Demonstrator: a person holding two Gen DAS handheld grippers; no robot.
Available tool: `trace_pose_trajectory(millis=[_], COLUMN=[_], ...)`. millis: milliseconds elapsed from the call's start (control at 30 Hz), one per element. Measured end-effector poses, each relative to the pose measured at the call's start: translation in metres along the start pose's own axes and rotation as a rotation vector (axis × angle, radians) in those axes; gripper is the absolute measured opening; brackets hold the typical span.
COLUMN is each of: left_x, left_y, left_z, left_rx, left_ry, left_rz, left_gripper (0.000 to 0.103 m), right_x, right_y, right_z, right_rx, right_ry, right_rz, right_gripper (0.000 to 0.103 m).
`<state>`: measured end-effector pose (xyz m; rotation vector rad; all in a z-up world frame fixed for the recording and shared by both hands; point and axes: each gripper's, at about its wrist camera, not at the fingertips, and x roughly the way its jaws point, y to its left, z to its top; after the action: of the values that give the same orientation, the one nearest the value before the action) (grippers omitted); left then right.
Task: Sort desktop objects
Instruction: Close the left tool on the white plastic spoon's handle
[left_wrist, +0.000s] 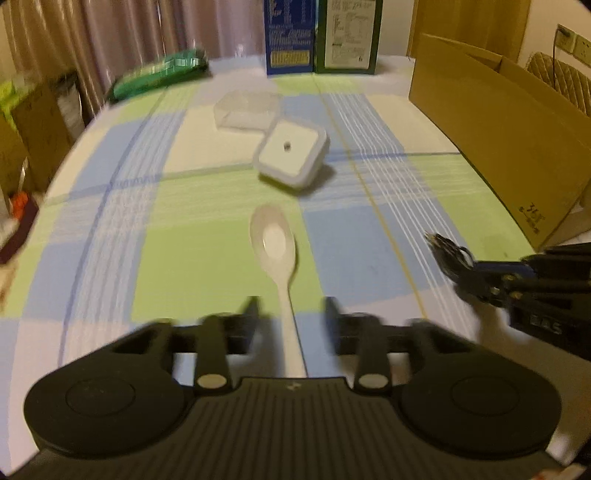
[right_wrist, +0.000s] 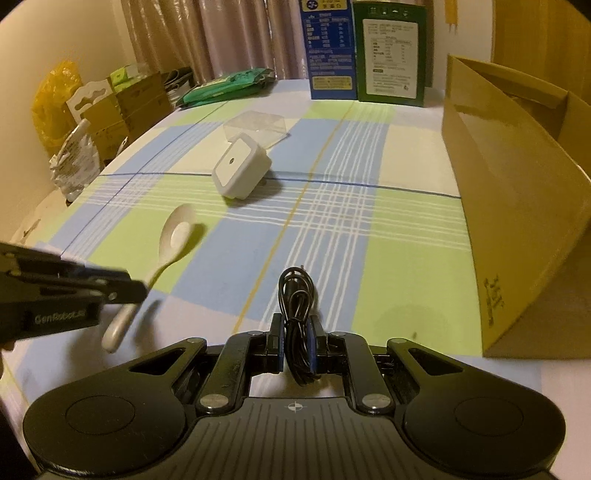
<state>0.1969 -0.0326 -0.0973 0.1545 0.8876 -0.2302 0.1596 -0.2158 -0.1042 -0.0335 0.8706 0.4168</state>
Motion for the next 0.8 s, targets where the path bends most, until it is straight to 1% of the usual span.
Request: trace_pose_trajectory(millis=[100,200,367,567,667,700,733,800], left_x=[0.009,0.020,0.034,0.042,0.044,0.044,0.044,0.044], left_y=[0.000,0.003,0.002,-0.002,-0.001,0.000,0.000,0.001], left_z=[0.006,0.012,0.013,0.013,0.013,0.013,0.013,0.012], left_rx=[0.034,0.035,0.057,0.069,0.059,0.056,0.054,0.056], left_ry=[-0.029,-0.042,-0.071,-0.101,-0.113,-0.116,-0.119,-0.122], left_rz=[0.034,0.031,0.051,0.058,0.061,0.062,0.065,0.070], left_gripper=[0.046,0.046,0.046,0.043,0.043,0.043,0.040,0.033], right_x=[-0.002,-0.001,0.003,0.006,0.007,0.008,0.008,0.009], right_y=[-0.002,-0.004,-0.004,-0.003,0.000,0.000,0.000,0.000], right_z=[0.002,0.002,-0.001,-0.006,-0.008,-0.008,-0.009,-0.010], right_rx=[0.004,-0.003,-0.020,-0.055,-0.077,-0.083,-0.087,-0.090], right_ry=[-0.020,-0.035,-0.052,-0.068,-0.073,-0.075,-0.077,-0.078], right_rz=[-0.009,-0.010,-0.021,-0.029,-0.034,-0.036,-0.037,-0.041], right_gripper=[0.009,0.009,0.009,0.013,0.019,0.023,0.027,0.031])
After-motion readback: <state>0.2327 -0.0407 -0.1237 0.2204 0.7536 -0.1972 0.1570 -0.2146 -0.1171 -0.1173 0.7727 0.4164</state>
